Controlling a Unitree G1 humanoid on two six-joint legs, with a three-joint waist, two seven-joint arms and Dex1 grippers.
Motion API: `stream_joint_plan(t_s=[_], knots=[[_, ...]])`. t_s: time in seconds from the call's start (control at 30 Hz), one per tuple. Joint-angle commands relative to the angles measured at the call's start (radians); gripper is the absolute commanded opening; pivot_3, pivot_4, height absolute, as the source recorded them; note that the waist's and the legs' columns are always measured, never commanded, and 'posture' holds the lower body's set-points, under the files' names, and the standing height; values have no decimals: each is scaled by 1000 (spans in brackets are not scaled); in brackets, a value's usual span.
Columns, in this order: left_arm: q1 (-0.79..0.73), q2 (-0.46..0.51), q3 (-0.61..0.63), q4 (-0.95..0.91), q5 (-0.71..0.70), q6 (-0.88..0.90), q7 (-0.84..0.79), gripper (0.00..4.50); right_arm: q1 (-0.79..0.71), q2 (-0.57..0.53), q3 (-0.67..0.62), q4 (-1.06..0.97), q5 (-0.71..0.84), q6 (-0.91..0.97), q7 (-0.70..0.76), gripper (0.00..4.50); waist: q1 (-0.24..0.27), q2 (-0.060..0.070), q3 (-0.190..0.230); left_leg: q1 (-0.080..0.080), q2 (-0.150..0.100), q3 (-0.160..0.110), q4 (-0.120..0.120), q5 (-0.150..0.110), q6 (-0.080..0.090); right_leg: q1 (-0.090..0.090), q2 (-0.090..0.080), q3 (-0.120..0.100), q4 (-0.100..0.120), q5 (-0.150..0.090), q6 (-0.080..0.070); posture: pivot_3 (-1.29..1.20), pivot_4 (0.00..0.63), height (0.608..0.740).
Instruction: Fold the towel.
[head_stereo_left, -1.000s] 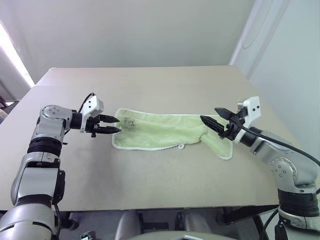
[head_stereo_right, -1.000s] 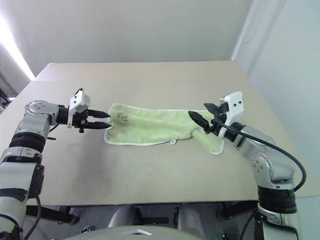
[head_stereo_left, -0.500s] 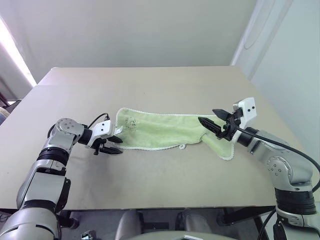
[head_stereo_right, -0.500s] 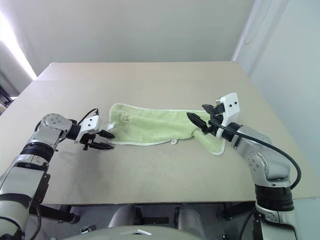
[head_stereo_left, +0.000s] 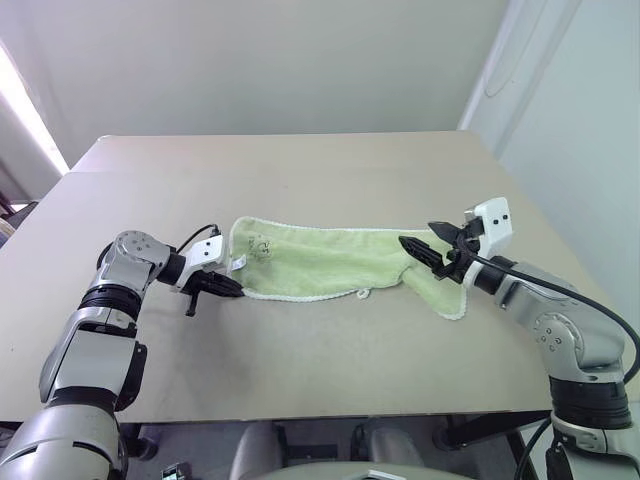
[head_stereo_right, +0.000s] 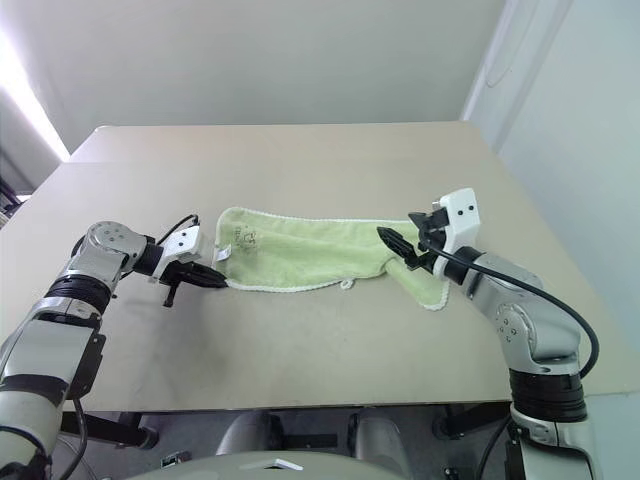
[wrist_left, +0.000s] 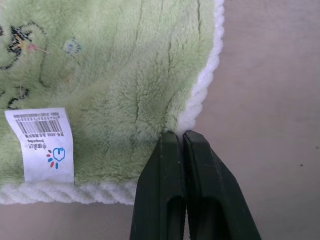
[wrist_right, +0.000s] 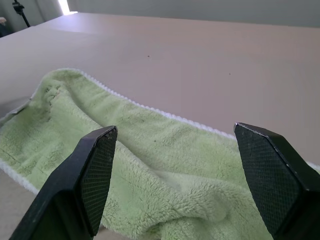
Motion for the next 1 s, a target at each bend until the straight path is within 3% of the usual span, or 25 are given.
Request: stream_joint_plan(t_s=[0.03, 0.3, 0.57, 1.0], knots=[[-22, 17, 9, 11, -13, 35, -44, 37, 16, -29, -37, -34, 16, 11, 17, 3910, 1, 0, 0, 0, 0, 0, 0, 0, 0, 0, 0, 0, 0, 0, 0, 0, 0, 683], [-68, 9, 49, -16, -35, 127, 7, 37, 228, -166, -3, -196, 43, 22, 180, 3910, 1, 0, 0, -5, 0, -1, 1, 0, 0, -4, 0, 0, 0, 0, 0, 0, 0, 683], [-97, 25, 58, 20, -25, 115, 91, 37, 320, -223, 77, -143, -81, -15, 198, 3910, 2, -1, 1, -5, 0, -1, 1, 0, 0, -4, 0, 0, 0, 0, 0, 0, 0, 683], [-198, 49, 110, 98, -35, 161, 200, 37, 257, -163, 77, 60, -247, -139, 89, 3910, 2, -3, 1, -6, 0, -1, 1, 0, 0, -4, 0, -1, 0, 0, 1, 0, 0, 683]])
